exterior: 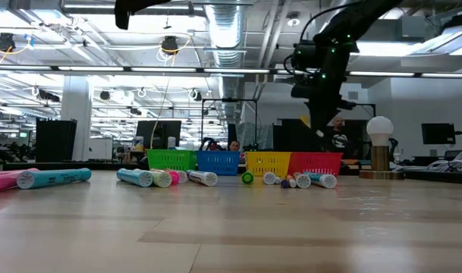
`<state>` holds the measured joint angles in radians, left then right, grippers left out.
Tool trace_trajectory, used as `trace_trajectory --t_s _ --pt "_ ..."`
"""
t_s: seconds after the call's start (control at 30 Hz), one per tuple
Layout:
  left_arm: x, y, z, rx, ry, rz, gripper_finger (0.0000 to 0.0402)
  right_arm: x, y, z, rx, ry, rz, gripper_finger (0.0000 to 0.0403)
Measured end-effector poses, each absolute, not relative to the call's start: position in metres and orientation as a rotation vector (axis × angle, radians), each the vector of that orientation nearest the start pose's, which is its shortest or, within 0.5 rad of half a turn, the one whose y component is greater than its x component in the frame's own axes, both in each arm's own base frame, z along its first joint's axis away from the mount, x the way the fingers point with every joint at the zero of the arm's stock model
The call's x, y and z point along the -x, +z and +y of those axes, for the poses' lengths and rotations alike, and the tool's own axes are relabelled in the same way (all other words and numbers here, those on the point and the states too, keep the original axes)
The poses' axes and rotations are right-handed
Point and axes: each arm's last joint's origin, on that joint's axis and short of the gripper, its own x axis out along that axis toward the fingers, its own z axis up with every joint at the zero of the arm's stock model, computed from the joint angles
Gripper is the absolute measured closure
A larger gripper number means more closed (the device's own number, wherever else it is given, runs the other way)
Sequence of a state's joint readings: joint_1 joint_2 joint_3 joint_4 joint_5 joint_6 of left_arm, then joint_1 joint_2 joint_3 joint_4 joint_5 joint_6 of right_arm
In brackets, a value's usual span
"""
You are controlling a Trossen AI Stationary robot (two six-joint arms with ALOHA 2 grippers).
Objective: Pick & Place Markers
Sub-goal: Put the yellow mini marker into the red basket, then put the orange mini marker into the red basket
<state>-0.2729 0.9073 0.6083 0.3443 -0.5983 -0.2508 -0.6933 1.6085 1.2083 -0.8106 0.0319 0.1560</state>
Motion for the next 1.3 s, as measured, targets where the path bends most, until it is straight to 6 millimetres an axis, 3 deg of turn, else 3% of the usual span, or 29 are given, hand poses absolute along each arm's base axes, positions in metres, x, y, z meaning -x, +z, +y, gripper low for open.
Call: trace_trajectory --t_s 0.43,0.57,0.77,1.0,1.13,1.3 --pt "-0.198 0.298 -0.039 0.253 0.322 -0.056 0.0229 -0.238 0.236 -0.200 -0.523 -0.736 1.147 0.0230" --pt "-0.193 0.294 -0.039 0.218 0.320 0.009 0.0229 -0.235 0.244 -0.191 -0.531 -0.734 1.157 0.0211" --pt "-0.181 0.292 -0.037 0.206 0.341 0.208 0.0229 -0.234 0.282 -0.155 -0.444 -0.660 1.033 0.0222" --pt "-0.173 0.300 -0.038 0.230 0.318 0.591 0.0229 -0.231 0.331 -0.102 -0.365 -0.532 0.772 0.0239" --pt "-0.169 0.295 -0.038 0.376 0.387 0.729 0.0229 -0.231 0.344 -0.077 -0.369 -0.479 0.682 0.0246" --pt "-0.166 0.281 -0.039 0.677 0.566 0.845 0.0229 -0.237 0.347 -0.049 -0.328 -0.503 0.650 0.0253"
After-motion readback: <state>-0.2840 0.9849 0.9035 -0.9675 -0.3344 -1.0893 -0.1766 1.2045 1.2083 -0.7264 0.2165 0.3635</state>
